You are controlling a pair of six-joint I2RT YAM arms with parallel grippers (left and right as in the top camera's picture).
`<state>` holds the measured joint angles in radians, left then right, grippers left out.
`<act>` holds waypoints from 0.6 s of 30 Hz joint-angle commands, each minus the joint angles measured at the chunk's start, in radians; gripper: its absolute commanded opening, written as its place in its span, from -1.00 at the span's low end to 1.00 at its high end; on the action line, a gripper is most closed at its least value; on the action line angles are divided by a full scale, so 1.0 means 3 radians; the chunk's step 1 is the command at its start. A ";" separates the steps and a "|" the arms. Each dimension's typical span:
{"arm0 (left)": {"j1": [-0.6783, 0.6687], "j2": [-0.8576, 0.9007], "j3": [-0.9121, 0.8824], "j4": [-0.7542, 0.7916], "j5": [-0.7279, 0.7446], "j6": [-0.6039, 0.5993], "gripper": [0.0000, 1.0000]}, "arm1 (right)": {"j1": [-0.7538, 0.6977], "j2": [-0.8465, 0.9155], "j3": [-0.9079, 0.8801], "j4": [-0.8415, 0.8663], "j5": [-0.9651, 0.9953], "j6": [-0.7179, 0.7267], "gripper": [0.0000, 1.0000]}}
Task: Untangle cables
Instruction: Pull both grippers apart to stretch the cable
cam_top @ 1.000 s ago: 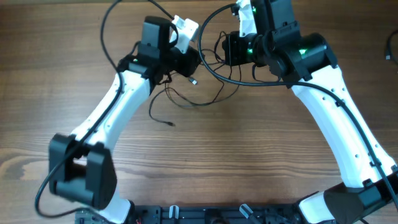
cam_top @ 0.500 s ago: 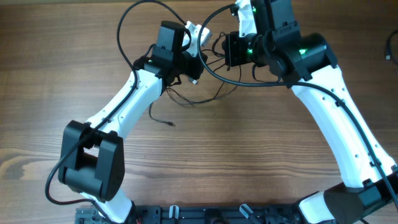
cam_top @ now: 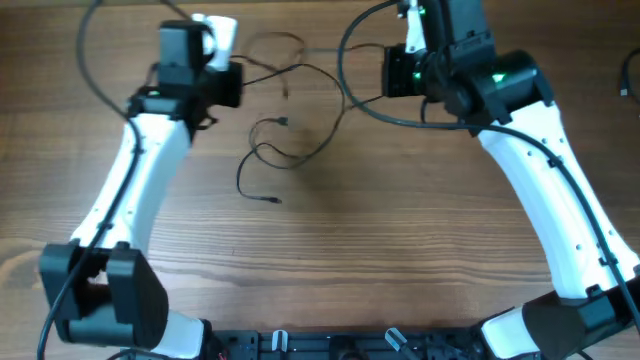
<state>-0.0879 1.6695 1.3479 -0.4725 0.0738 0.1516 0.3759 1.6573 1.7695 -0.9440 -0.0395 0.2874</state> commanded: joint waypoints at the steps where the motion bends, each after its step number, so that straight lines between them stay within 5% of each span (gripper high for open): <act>1: 0.0244 -0.0064 0.0020 -0.0113 -0.0083 -0.0034 -0.91 | -0.0108 0.0024 0.0017 -0.0022 0.0109 0.0039 -0.91; 18: 0.0365 -0.0083 0.0020 -0.0170 0.0300 -0.0097 -0.92 | -0.0441 0.0033 0.0015 -0.0239 0.0947 0.0015 -0.91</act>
<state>0.0162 1.6691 1.3476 -0.5171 0.1368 0.1444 0.2478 1.6573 1.7695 -1.0096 0.1158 0.2905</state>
